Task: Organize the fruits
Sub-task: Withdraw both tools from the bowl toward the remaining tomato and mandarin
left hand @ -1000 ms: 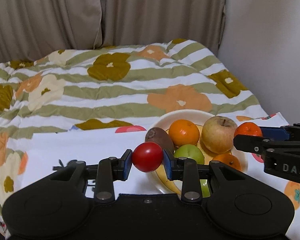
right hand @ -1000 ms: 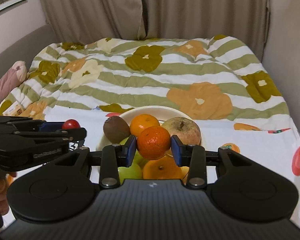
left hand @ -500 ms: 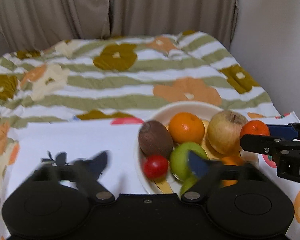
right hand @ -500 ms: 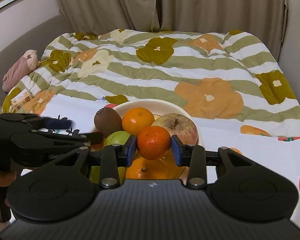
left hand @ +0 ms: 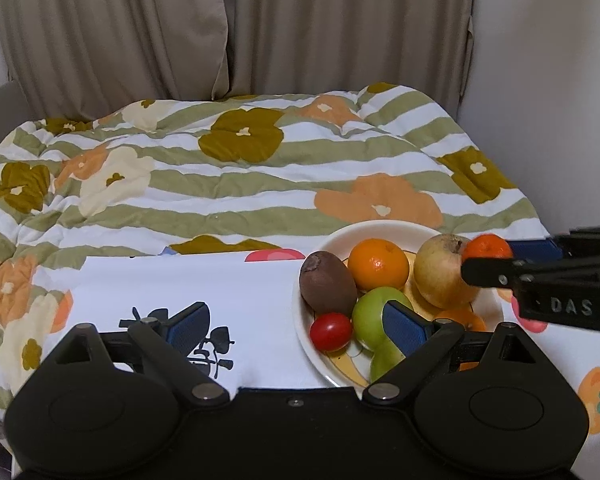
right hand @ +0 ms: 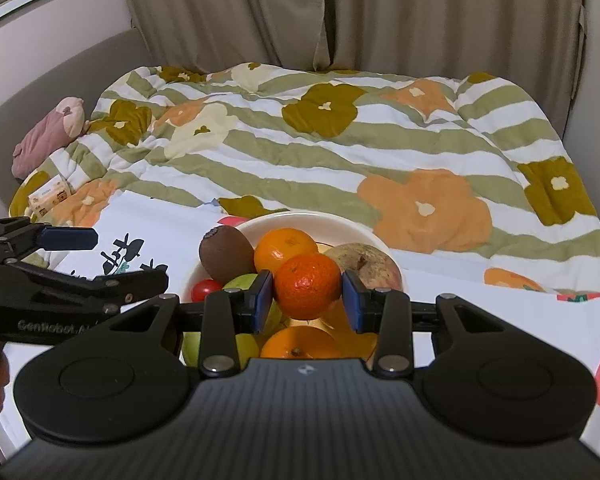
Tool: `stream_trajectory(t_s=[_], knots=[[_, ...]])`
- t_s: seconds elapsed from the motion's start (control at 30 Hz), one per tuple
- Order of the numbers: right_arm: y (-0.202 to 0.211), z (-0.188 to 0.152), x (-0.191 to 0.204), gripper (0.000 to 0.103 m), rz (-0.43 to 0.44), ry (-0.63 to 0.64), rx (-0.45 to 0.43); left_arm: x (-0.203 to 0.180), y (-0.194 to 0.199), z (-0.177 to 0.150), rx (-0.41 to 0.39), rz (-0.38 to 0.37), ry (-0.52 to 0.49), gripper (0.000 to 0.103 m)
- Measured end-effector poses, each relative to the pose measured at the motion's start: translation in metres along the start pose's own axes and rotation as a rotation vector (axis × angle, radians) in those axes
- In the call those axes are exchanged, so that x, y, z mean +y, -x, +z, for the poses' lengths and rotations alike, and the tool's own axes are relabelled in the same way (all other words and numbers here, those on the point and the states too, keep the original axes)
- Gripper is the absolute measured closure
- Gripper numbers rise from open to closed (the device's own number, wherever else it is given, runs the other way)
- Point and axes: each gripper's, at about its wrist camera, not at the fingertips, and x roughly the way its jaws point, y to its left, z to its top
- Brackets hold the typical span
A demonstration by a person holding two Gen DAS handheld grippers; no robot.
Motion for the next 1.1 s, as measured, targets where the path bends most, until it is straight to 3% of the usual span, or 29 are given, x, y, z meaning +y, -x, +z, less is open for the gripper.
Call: stream_trajectory(t_s=[0.43, 0.5, 0.57, 0.63, 1.1], knots=[[-0.03, -0.003, 0.012, 0.049, 0.001, 0.06, 0.031, 0.005, 0.01, -0.014, 0.015, -0.003, -0.016, 0.007], [-0.029, -0.004, 0.014, 0.04, 0.009, 0.073, 0.017, 0.007, 0.01, -0.016, 0.018, -0.007, -0.012, 0.007], [-0.025, -0.006, 0.016, 0.01, 0.002, 0.074, -0.006, 0.008, 0.011, -0.019, 0.021, -0.01, -0.01, 0.007], [-0.018, -0.007, 0.017, 0.003, -0.018, 0.059, -0.042, 0.009, 0.012, -0.021, 0.025, -0.013, -0.012, 0.007], [0.023, -0.012, 0.027, 0.003, -0.1, -0.013, -0.062, 0.016, 0.036, -0.021, -0.009, -0.056, -0.034, 0.007]])
